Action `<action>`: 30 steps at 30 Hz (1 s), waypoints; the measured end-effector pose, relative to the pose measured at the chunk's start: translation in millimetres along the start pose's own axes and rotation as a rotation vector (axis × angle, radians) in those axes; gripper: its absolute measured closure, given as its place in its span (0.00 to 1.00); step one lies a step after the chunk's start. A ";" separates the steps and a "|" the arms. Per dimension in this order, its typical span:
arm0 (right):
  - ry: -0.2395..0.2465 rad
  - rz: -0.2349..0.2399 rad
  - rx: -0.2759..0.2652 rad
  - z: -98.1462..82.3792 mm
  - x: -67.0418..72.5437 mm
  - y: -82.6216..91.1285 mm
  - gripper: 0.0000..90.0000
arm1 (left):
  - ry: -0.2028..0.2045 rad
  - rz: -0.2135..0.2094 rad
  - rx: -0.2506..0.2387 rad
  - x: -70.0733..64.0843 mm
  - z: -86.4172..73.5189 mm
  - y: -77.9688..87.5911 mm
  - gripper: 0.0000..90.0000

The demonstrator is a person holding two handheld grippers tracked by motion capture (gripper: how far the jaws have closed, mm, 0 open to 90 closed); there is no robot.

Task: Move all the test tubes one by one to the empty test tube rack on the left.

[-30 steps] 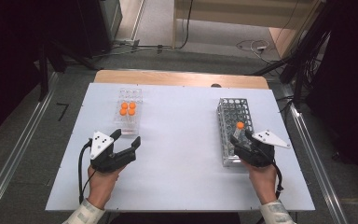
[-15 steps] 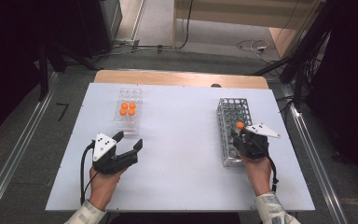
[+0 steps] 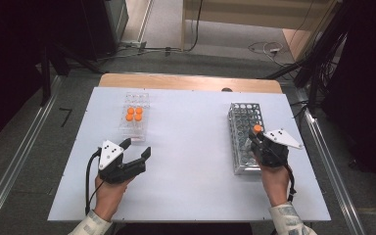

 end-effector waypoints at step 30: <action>0.167 0.367 -0.140 32.1 111.0 45.4 0.80 | -0.173 -0.243 -0.004 -83.5 5.6 11.4 0.32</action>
Point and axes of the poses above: each handheld gripper's, and its own axes: y roughly backward along the jaws, z roughly out of its top, x roughly to its left, the point moved 3 cm from there along -y, roughly forward along the jaws, and after that the axes turned 14 degrees about y, right-handed, at the moved point
